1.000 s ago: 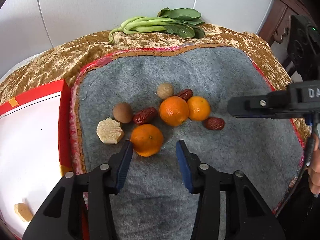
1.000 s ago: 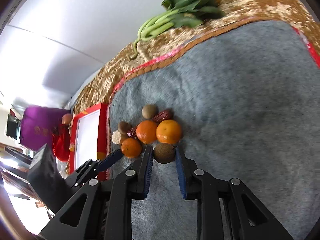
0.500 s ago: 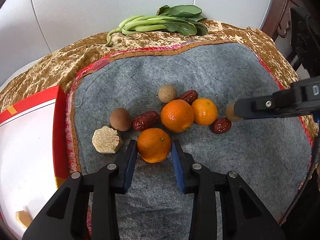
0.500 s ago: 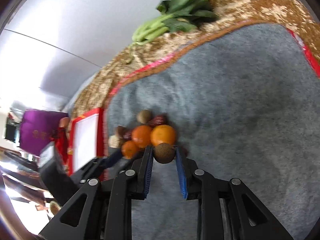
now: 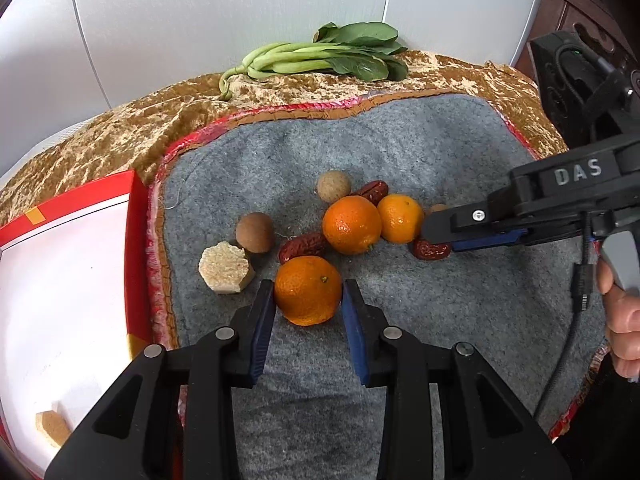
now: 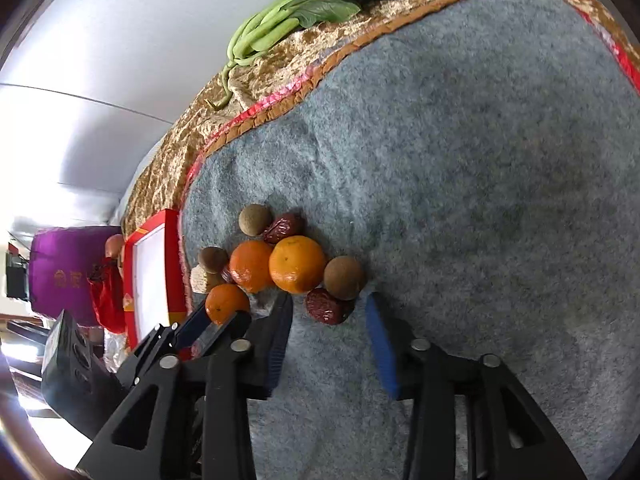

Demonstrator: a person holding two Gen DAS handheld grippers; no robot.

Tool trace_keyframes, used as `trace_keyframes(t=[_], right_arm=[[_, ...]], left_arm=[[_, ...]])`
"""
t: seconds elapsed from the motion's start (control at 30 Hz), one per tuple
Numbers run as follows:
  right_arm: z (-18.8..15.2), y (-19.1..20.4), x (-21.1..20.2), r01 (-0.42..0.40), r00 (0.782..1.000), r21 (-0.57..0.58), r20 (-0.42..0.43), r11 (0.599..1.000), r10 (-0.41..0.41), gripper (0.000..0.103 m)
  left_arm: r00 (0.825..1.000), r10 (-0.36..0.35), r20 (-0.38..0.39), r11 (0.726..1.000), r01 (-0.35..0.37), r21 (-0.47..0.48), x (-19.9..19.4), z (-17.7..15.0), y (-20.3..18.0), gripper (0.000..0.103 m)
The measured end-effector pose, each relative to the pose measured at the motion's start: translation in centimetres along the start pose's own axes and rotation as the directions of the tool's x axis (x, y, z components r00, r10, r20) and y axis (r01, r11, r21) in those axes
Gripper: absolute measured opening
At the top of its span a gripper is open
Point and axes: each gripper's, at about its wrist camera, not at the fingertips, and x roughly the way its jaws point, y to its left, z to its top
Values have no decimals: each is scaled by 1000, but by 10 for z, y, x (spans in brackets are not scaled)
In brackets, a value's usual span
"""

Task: Organize fruits
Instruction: 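Grasp an orange with the left tool while the right tool grasps a red date, then carry the orange and date to the tray and open both tools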

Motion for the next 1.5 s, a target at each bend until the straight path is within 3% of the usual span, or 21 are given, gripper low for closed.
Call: trace_keyframes(t=[0.23,0.43,0.6,1.17,1.5], right_arm=[[-1,19,17,84,996,-62,12,994,-84,40],[-5,26,19,167,986,-114,36,979,-164,20],[-6,27,13,169,985,-127,49,977,-164,18],[-35,100,32,-46,999,-259,-36,965,38,18],[-67,159,58,-189,982,-361,-70,913,176,18]], left_arm=[[1000,2,-13,1000,-2,-1,-2,-8,1,31],[1000,4,-10,1000,-4,-9,-8,-14,6,31],[1000,4,-2,1000,-4,-6,-14,-17,6,31],[997,49,64,996,-44,-78,-55,-34,50,31],[984,161,70,958,-138,-252,-83,-60,123,32]])
